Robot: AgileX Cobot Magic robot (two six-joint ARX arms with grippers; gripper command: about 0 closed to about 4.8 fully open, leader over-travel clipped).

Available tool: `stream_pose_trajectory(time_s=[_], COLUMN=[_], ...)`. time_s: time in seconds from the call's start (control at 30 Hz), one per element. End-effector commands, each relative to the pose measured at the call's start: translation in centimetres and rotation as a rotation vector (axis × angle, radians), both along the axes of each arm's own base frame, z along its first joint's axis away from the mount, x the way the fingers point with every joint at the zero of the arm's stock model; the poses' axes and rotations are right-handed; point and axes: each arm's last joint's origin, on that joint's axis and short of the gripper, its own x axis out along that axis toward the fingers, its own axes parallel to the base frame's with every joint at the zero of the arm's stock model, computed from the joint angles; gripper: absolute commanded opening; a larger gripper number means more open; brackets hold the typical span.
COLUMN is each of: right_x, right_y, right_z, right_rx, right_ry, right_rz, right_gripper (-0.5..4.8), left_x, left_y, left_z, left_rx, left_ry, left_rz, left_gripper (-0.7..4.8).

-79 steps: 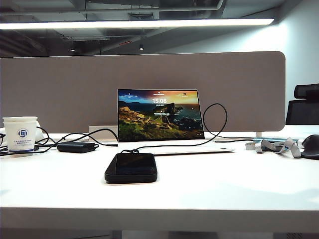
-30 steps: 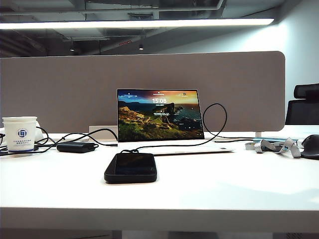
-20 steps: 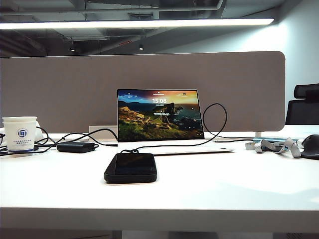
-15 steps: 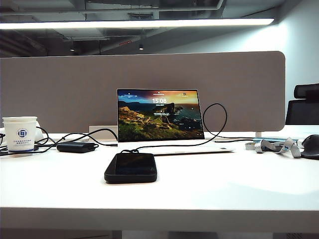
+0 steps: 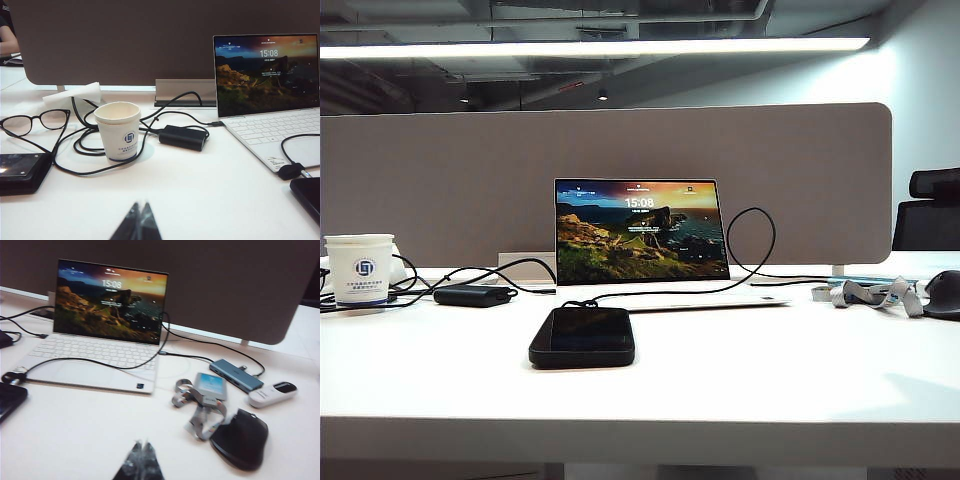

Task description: Pick up the black phone, pick up the charger plug, insert the charger plug into the phone's charging port, and finally place the connected phone back on the desk.

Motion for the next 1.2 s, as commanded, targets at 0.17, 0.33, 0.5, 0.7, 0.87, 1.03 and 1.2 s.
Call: stream_pose_trajectory(time_s=[0.17,0.33,0.5,0.7,0.87,1.03,1.2], right_x=[-0.4,-0.4,-0.3,-0.1,-0.1,-0.1,-0.1], right_y=[-0.8,-0.9,-0.9,-1.2,-1.4,-1.7,-1.7], right_z=[-2.6,-4.3,-5.2,-6.3,-6.4,-6.4,-6.4], right_rx=[0.001,0.003,0.014,0.082,0.112,0.113,0.144], right_ry=[-0.024,-0.035,-0.086,-0.057,-0.045,-0.045,-0.043], right_rz=[-0.179,-0.195,-0.202,-0.235,-0.253,-0.284,-0.286], right_gripper=[-0.01,-0.01,-0.01,-0.01,-0.01,-0.01,-0.01], left_x=[0.0,0.0,0.0,0.0,0.0,0.0,0.0], left_y=[0.0,0.0,0.0,0.0,0.0,0.0,0.0], left_z=[0.1,0.1,0.1,0.1,0.1,0.1,0.1], left_rx=[0.004,0.004,0.004,0.005,0.005,0.005,0.005], left_ry=[-0.012,-0.012,-0.011,-0.011,-0.011,-0.011,-0.011], left_rz=[0.004,0.004,0.004,0.001,0.001,0.001,0.001], left_gripper=[-0.05,-0.05,-0.05,-0.05,-0.05,-0.05,-0.05])
